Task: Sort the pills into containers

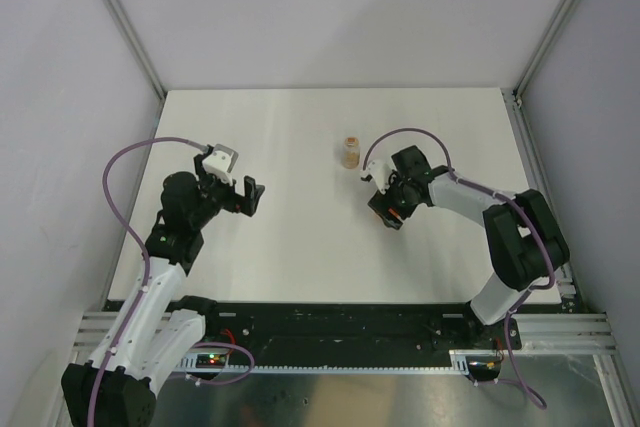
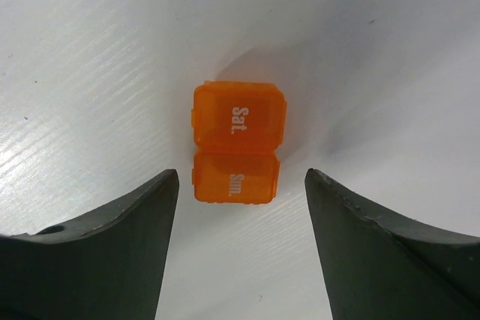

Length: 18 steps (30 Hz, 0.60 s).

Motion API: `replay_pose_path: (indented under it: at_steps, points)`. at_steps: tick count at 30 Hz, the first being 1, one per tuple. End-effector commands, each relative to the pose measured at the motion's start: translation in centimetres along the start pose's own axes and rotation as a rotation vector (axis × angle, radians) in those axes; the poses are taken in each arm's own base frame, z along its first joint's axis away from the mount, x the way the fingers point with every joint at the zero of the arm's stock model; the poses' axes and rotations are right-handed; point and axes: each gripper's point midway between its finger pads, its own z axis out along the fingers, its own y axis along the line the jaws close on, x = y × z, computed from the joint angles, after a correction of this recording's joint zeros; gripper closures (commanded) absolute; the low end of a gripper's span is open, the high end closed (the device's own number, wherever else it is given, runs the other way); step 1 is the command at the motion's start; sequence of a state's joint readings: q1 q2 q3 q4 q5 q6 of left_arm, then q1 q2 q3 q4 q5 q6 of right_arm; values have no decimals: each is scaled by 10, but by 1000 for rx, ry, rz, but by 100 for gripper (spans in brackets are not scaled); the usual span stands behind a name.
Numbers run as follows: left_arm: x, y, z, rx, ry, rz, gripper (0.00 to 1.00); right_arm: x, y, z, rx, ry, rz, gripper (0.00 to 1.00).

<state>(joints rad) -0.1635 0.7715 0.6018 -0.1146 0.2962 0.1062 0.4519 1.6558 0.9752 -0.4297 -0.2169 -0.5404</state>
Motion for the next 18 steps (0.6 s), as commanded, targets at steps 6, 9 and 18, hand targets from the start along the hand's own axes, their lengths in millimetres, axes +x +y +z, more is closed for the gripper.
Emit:
replay_pose_path:
  at_steps: [6,9,18]
  points:
    - [-9,-1,0,13,-32,33,0,-19,-9,3,-4,-46,-21,36]
    - [-9,-1,0,15,-33,33,0,-17,-9,4,-9,-40,-18,43]
    - [-20,-11,-1,74,-33,38,0,-37,3,-28,-47,-91,-32,76]
